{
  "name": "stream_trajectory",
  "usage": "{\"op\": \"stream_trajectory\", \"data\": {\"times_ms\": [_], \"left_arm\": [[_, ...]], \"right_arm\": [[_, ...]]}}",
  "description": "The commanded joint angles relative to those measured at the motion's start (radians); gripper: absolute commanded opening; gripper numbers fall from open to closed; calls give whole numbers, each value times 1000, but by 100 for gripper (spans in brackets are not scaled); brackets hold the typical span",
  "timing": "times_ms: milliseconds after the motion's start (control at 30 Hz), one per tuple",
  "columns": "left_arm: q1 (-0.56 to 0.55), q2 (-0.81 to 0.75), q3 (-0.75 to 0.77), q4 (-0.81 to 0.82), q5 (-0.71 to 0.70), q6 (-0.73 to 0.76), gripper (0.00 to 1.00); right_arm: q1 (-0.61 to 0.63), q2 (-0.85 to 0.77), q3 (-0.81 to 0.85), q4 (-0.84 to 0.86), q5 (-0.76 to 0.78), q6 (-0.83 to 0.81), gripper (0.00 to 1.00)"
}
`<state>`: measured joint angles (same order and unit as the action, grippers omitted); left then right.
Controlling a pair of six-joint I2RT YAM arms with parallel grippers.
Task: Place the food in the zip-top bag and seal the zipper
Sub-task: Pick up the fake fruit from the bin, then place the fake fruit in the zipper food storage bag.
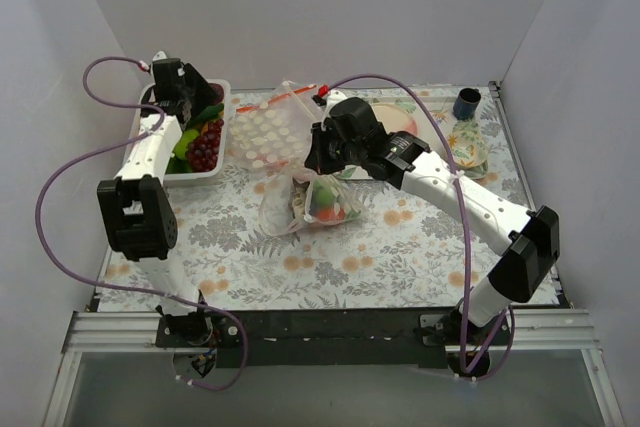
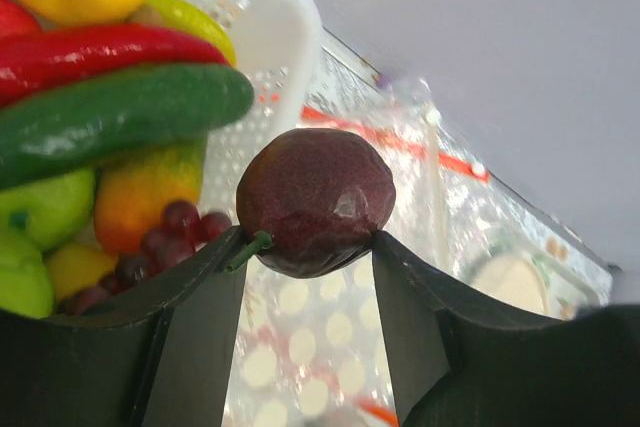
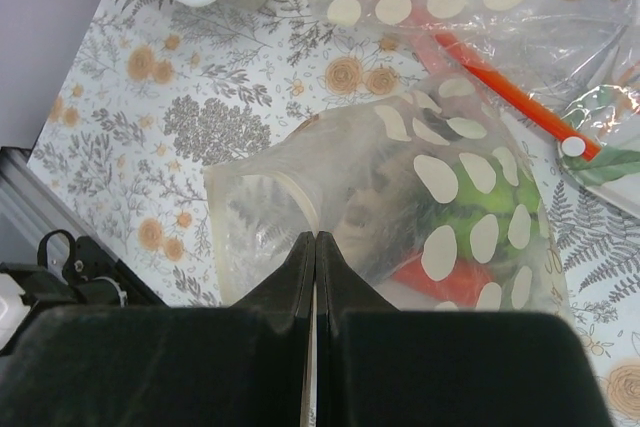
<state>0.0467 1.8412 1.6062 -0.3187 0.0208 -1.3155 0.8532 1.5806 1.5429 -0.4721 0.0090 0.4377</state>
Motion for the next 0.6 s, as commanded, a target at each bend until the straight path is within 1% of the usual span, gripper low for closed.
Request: {"op": "stream_trajectory", "data": {"times_ms": [0,67,100,133,167,200,233,300,400,433,467,567], "left_arm": [[-1,-210,-121,-20,160,2,50],[-2,-302,-179,-31,232,-2,50],[-2,-339,-243,-33,257,-1,50],[-4,-370,-268,-36,305,4,50],[-2,-397,-291,-57,323,15,50],[-2,-463,-320,-63,341,22,50],[-4,-493,-369,-68,369,28,50],[-4,-580,-403,-112,415,73,50],[-4,-658,-454,-171,456,110,52],[-2,-701,-472,-180,474,117,52],[-4,-720,-479,-198,523,121,52],[-4,-792,-497,-227,553,130,52]], "right_arm": [[4,39,86,7,65,-17,1],[4,56,114,-2,77,-17,1],[3,64,120,-3,86,-16,1],[3,68,131,-14,94,-16,1],[3,82,147,-19,103,-17,1],[3,88,158,-25,121,-19,1],[1,94,169,-28,131,-19,1],[0,122,221,-52,149,-20,1],[-2,166,299,-105,172,-17,1],[-2,173,310,-108,178,-16,1],[-2,188,321,-117,181,-13,1],[-2,225,374,-135,189,-2,1]]}}
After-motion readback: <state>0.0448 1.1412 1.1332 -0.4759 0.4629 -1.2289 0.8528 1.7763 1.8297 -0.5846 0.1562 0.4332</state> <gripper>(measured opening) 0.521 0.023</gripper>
